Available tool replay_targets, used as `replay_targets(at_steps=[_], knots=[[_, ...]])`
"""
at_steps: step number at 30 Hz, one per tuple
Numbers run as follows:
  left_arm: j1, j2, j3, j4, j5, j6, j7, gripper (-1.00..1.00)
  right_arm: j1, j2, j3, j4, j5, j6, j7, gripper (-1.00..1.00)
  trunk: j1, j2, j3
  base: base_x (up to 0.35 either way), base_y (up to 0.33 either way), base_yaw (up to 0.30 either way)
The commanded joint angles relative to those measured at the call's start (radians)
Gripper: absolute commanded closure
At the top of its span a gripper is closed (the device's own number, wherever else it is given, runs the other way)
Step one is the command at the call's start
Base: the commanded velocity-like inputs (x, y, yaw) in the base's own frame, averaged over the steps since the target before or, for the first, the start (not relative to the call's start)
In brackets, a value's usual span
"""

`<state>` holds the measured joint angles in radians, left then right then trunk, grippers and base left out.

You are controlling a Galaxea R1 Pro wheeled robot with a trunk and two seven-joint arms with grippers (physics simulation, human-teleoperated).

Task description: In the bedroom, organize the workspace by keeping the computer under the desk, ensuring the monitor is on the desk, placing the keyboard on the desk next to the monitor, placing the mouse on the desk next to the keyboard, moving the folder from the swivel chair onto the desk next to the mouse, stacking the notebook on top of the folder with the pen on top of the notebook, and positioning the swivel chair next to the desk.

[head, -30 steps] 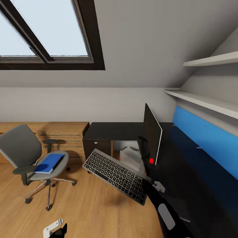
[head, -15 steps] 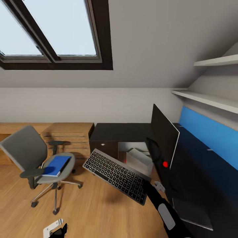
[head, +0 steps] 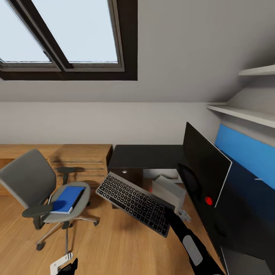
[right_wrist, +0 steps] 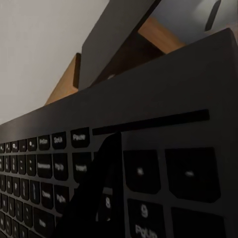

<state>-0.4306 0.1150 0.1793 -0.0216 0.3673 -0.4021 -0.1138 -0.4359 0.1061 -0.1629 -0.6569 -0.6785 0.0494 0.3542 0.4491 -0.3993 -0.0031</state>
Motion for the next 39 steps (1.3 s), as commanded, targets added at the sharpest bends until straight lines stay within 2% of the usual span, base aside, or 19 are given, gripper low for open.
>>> replay_targets(at_steps=[1, 6, 13, 19, 20, 22, 24, 26, 39], knots=[[0.0, 0.0, 0.008, 0.002, 0.006, -0.001, -0.01, -1.0, 0.0, 0.001, -0.006, 0.0, -0.012, 0.006, 0.011, 1.0, 0.001, -0.001, 0.0, 0.294, 0.184, 0.0], [0.0, 0.0, 0.008, 0.002, 0.006, -0.001, -0.01, -1.0, 0.0, 0.001, -0.006, 0.0, -0.012, 0.006, 0.011, 1.0, 0.001, -0.001, 0.0, 0.235, 0.13, 0.0], [0.005, 0.0, 0.007, 0.003, 0.006, 0.001, -0.009, -1.0, 0.0, 0.0, -0.006, 0.0, -0.012, 0.006, 0.011, 1.0, 0.001, -0.001, 0.0, 0.033, 0.016, 0.0], [0.089, -0.031, 0.006, 0.002, 0.005, -0.002, -0.01, -1.0, 0.0, 0.0, -0.006, -0.001, -0.012, 0.006, 0.011, 1.0, 0.001, -0.001, 0.0, 0.001, 0.001, 0.0], [0.123, -0.036, 0.006, 0.002, 0.005, -0.009, -0.012, -1.0, 0.0, 0.0, -0.006, -0.001, -0.012, 0.006, 0.011, 1.0, 0.001, -0.001, 0.0, 0.0, 0.0, 0.0], [0.158, -0.042, 0.006, 0.002, 0.004, -0.049, -0.015, -1.0, 0.0, 0.0, -0.006, 0.0, -0.012, 0.006, 0.011, 1.0, 0.001, -0.001, 0.0, 0.0, 0.0, 0.0], [0.188, -0.05, 0.006, 0.002, 0.005, -0.155, -0.016, -1.0, -0.001, 0.0, -0.006, 0.0, -0.012, 0.006, 0.011, 1.0, 0.001, -0.001, 0.0, 0.0, 0.0, 0.0], [0.201, -0.053, 0.006, 0.002, 0.005, -0.196, -0.016, -1.0, -0.001, 0.0, -0.006, 0.0, -0.012, 0.006, 0.011, 1.0, 0.001, -0.001, 0.0, 0.0, 0.0, 0.0], [0.214, -0.056, 0.006, 0.002, 0.006, -0.282, -0.014, -1.0, -0.001, -0.001, -0.007, 0.0, -0.01, 0.006, 0.009, 1.0, 0.001, -0.001, 0.0, 0.0, 0.0, 0.0]])
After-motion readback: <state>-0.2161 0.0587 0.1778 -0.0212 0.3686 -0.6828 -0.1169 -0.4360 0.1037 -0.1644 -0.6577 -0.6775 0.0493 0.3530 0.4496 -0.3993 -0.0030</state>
